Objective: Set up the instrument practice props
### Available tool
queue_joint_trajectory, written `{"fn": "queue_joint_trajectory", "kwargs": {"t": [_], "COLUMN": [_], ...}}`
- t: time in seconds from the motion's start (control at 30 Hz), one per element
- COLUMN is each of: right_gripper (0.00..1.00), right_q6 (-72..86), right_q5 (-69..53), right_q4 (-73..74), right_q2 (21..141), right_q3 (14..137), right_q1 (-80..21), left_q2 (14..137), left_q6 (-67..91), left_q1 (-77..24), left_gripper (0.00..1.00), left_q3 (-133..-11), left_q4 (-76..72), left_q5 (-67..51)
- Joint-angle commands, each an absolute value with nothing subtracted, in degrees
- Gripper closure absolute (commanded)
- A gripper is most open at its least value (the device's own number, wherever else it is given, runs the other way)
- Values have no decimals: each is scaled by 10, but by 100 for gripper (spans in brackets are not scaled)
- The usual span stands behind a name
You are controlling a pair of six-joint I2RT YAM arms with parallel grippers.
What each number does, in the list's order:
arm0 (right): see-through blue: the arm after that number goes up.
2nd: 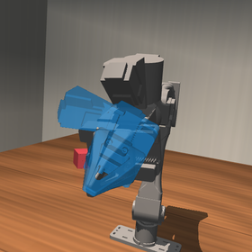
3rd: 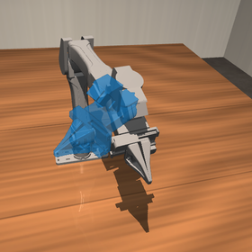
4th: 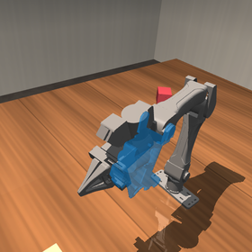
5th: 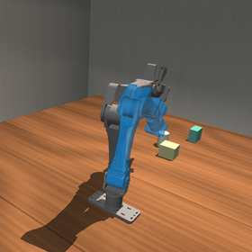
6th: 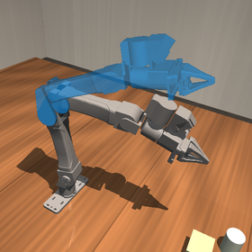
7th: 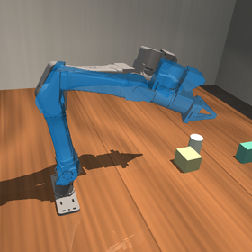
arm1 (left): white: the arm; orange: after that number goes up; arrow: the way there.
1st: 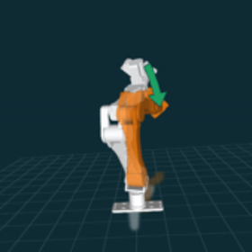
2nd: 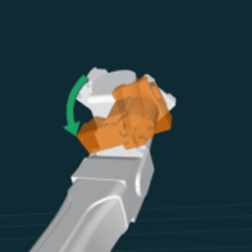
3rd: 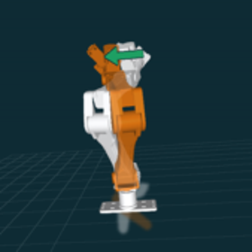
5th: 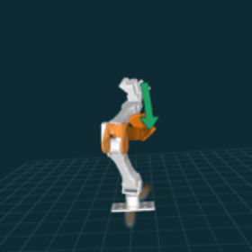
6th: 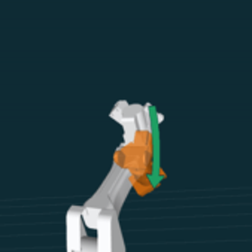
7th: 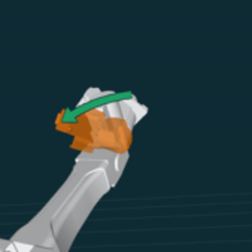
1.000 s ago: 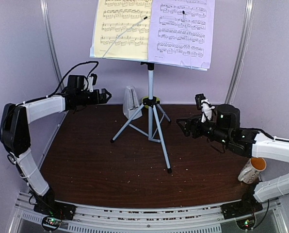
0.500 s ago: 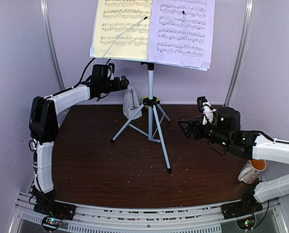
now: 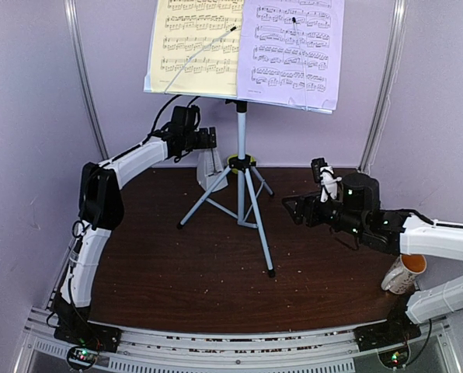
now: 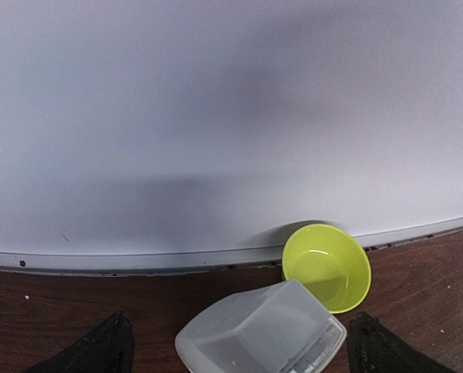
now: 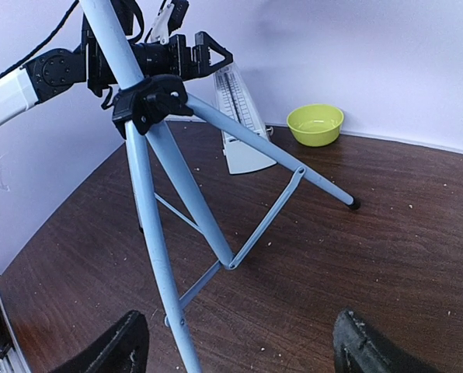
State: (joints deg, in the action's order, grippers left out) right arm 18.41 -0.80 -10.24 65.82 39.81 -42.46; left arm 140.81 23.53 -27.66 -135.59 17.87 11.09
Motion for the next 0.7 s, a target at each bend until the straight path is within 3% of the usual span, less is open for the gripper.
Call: {"fn": "queue_joint_trajectory", "kwargs": {"t": [0.0,0.33,0.67], "right_gripper": [18,18,17], "right_q6": [188,187,175], "right_q5": [-14,-14,-7], "right_q4": [-112,-104,-97], "right_q2": [668,671,656], "right_q3": [414,422,416], "right_q1": [-424,-424,-423], "left_q2": [1420,1442,1372], "left_q6": [205,192,85], "left_q1": [-287,-284,-253], "left_gripper": [2,2,7], "left_q3": [-1385,-1374,-1287], "left_q4": [193,195,146], "left_q5": [147,155,-43]}}
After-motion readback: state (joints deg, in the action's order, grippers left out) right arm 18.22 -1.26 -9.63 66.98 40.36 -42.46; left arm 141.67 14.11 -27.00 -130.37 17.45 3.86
